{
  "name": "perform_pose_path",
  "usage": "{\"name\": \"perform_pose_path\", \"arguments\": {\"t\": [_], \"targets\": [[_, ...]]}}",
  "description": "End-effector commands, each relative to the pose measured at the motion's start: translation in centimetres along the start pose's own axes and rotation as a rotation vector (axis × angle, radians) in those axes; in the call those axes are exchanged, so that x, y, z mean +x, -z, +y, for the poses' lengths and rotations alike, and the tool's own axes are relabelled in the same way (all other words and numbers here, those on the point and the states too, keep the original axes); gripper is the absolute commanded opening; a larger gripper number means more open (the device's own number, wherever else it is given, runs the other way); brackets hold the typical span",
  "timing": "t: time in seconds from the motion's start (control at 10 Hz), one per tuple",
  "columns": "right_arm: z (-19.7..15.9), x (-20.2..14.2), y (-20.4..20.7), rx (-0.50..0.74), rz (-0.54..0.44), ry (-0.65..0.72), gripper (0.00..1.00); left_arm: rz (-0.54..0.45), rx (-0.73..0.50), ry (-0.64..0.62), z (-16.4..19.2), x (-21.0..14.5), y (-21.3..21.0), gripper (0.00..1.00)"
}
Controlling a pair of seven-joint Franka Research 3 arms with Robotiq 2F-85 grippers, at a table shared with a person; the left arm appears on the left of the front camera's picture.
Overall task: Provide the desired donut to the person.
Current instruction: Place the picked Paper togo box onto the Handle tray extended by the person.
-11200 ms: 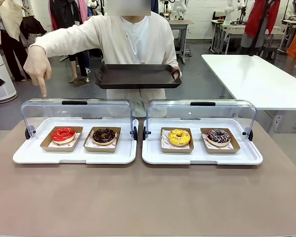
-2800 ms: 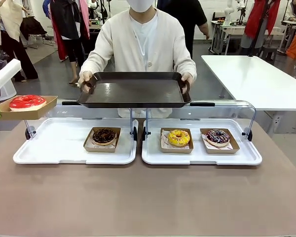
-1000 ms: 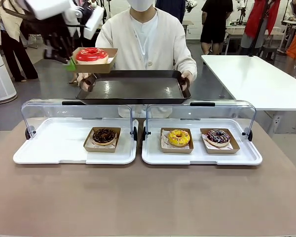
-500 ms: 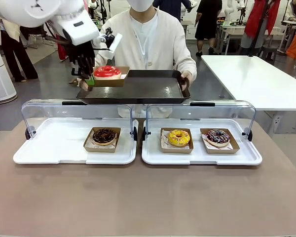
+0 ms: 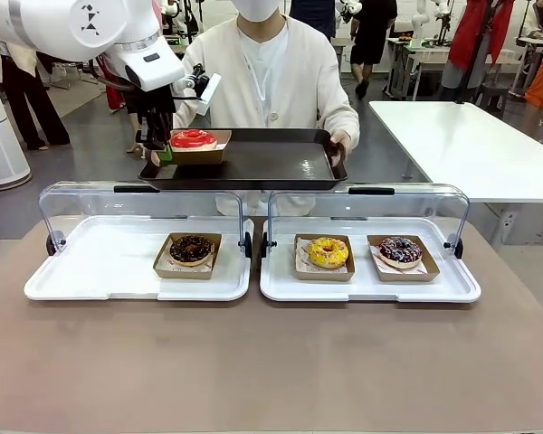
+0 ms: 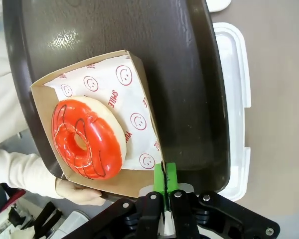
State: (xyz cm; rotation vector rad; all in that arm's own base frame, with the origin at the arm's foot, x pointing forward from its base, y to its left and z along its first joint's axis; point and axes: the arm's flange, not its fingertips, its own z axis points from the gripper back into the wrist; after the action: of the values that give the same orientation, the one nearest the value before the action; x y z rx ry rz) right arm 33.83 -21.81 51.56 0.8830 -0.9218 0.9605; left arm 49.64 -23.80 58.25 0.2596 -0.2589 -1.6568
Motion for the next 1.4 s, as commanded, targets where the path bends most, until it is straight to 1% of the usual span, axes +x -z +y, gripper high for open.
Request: {"name": "perform_pose_path", "arguments": {"t": [0.0,0.2,0.4,0.5,0.6,0.7,0.8,0.9,1.3], "targets": [[0.0,0.1,-0.1,0.001,-0.011,-0.003,1.00,-0.012,-0.030,0.022,1.2,-0.2,0.4,0.01],[0.0,0.1,-0.1,0.001,-0.011,-0.003,1.00,-0.020,-0.048,0.021,1.5,-0.5,1.2,0.01],[0.0,0.1,-0.1,0.001,-0.011,-0.003,1.00,-0.013,-0.035,0.032,1.7,-0.6,1.2,0.01],[0.0,0.1,-0.1,0.001,-0.011,-0.003,1.00,-0.023,-0.036,0.020,1.6,-0.7,1.0,0.60],[0.0,0.1,-0.1,0.001,-0.011,-0.003,1.00,-0.014,-0.030,0.022,1.7,-0.8,0.8,0.60],[0.0,0.1,-0.1,0.001,-0.011,-0.003,1.00,-0.014,-0.027,0.021,1.8,-0.9,0.7,1.00],[0.0,0.1,-0.1,0.001,-0.011,-0.003,1.00,-0.015,-0.024,0.015,1.6,-1.0,0.5,0.63],[0.0,0.1,-0.1,0.001,-0.011,-0.003,1.00,-0.015,-0.021,0.014,1.5,-1.0,0.3,1.00],[0.0,0.1,-0.1,0.001,-0.011,-0.003,1.00,-0.019,-0.020,0.017,1.5,-1.0,-0.4,1.00]]}}
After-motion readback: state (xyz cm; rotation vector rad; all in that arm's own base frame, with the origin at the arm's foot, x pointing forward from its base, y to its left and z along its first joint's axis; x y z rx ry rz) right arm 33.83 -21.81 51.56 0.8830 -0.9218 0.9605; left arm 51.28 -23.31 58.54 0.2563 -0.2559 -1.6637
